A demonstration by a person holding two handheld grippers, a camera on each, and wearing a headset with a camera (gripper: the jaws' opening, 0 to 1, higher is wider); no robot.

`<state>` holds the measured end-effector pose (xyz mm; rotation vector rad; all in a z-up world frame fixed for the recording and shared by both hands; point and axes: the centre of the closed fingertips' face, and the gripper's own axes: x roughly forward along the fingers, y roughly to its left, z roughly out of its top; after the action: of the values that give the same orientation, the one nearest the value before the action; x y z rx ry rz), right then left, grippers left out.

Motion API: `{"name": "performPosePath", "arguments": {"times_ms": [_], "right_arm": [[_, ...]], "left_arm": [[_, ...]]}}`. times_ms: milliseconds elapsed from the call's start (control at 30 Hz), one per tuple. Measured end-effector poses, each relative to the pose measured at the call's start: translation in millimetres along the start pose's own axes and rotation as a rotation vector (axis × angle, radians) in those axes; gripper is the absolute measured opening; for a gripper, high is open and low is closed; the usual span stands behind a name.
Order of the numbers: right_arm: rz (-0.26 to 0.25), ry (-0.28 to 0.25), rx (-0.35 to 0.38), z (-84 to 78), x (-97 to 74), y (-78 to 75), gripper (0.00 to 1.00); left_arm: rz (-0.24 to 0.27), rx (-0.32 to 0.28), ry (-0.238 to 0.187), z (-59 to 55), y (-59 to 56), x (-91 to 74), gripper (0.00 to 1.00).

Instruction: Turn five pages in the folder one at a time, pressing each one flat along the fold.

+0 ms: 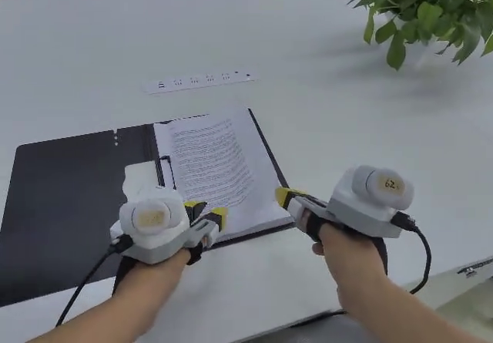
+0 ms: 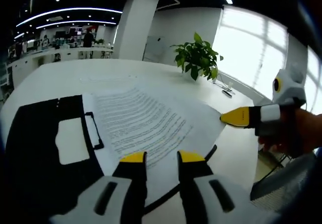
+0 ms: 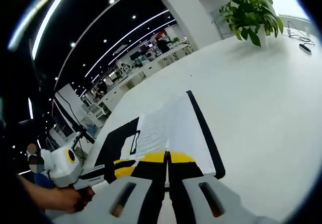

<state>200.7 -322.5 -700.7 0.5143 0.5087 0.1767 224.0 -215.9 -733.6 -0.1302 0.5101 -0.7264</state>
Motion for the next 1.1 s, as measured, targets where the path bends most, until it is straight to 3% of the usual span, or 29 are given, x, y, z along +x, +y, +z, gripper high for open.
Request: {"name": "performPosePath", "arguments": {"times_ms": [67, 333, 500, 667, 833, 1100], "right_arm": [[0.028, -0.012, -0.006, 2.9, -1.5, 13.0, 0.00], [0.158, -0.047, -0.010, 8.2, -1.5, 74.8, 0.00], [0.231, -0.038, -0.028, 2.9, 5.1, 114.5, 0.00], [0.296, -0.006, -0.055, -9.1, 16.4, 152.1, 0.00], [0.339, 0.051, -0.083, -30.9, 32.5, 185.0, 0.00], [0.359, 0.149, -0.125, -68.5, 52.1, 210.9, 0.00]], "left_arm": [[0.014, 0.013, -0.021, 6.8, 5.8, -13.7, 0.18], [0.077, -0.003, -0.094, 28.5, 31.4, -68.1, 0.24], [0.128, 0.005, -0.145, 38.6, 55.6, -107.6, 0.24], [0.188, 0.000, -0.165, 38.3, 80.0, -138.9, 0.24], [0.237, -0.004, -0.179, 34.8, 96.2, -166.2, 0.23], [0.301, -0.024, -0.198, 24.7, 116.2, -194.8, 0.23]]}}
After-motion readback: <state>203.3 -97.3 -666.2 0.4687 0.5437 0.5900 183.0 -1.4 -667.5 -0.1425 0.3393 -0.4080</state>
